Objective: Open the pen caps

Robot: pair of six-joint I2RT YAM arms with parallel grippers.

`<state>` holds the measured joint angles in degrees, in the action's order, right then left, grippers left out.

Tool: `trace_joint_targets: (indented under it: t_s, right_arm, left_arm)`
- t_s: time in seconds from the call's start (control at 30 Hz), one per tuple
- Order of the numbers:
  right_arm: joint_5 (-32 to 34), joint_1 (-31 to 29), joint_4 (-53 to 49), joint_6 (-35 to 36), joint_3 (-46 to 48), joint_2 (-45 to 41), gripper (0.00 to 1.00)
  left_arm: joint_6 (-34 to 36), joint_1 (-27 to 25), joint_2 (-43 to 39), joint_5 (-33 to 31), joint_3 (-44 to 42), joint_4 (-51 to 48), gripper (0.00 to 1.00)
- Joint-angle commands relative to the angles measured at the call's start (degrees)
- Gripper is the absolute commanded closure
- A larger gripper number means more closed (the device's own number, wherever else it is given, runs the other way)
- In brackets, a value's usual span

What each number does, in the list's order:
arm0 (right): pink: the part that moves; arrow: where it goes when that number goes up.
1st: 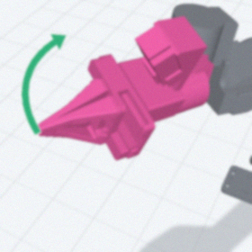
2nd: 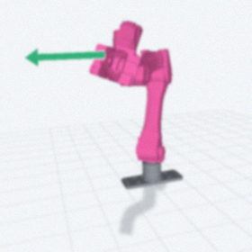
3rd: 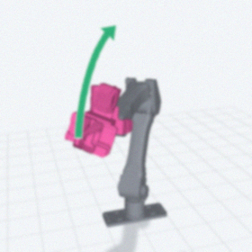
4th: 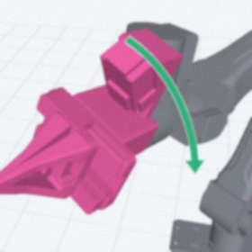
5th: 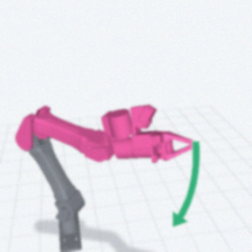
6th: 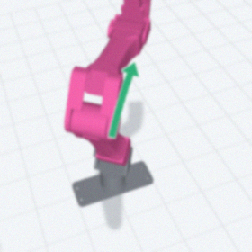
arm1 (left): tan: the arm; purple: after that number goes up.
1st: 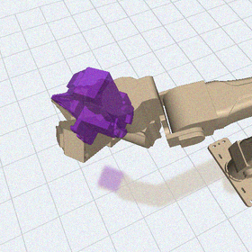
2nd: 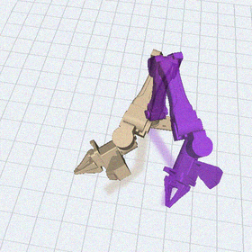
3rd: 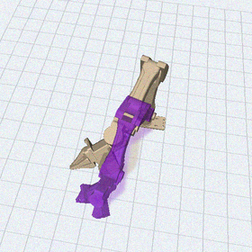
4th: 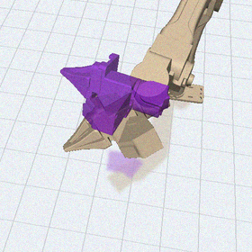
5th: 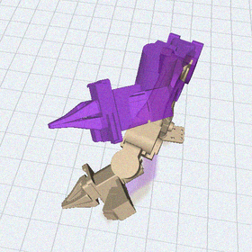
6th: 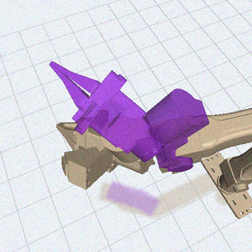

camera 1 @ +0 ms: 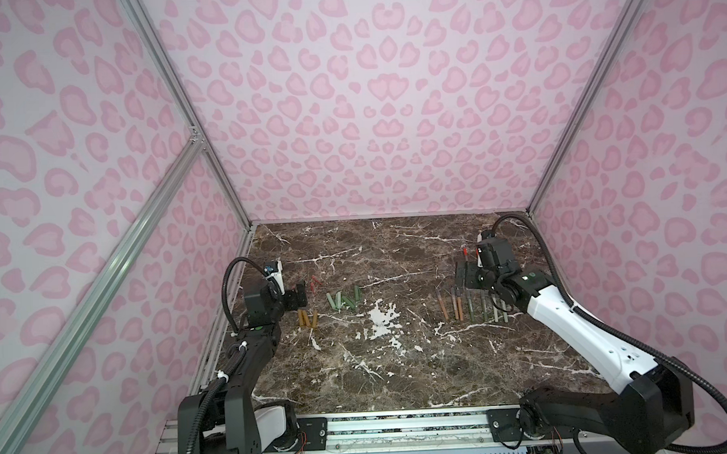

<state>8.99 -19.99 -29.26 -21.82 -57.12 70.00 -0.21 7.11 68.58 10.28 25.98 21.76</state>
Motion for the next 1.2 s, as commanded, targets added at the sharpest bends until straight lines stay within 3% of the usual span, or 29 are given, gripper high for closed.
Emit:
trace_joint_targets:
  t_s: [0.0, 0.3, 0.43, 0.67, 0.8, 0.97, 1.17]
  right_arm:
    - [1.57, 2.96, 5.86, 4.82, 4.02, -3.07, 0.02]
    - [1.64, 12.96, 26.32, 14.96, 19.61, -8.42, 0.02]
    - [-1.85, 17.38, 39.12, 19.07, 27.35, -8.53, 0.02]
    - [-8.23, 24.28, 55.36, 17.44, 33.27, -1.92, 0.02]
    - [-8.5, 24.34, 62.36, 17.58, 34.69, 3.72, 0.02]
    - [-8.08, 24.34, 75.03, 17.24, 38.26, 7.56, 0.02]
    - [-10.5, 24.38, 80.22, 16.46, 38.06, 12.35, 0.02]
  left_arm:
    - [-0.45, -0.08, 0.91, 1.4, -3.21, 15.33, 0.02]
    - [-2.82, -0.61, 7.43, 2.02, -9.04, 32.17, 0.02]
    - [-2.72, -1.18, 10.2, 0.91, -10.32, 36.6, 0.02]
    - [-4.92, -1.18, 16.64, -2.94, -15.36, 51.86, 0.02]
    - [-5.22, -1.31, 16.21, -4.65, -14.35, 49.23, 0.03]
    - [-4.45, -3.15, 15.91, -9.72, -8.94, 38.09, 0.02]
    - [-3.84, -4.17, 16.17, -11.74, -8.37, 37.39, 0.02]
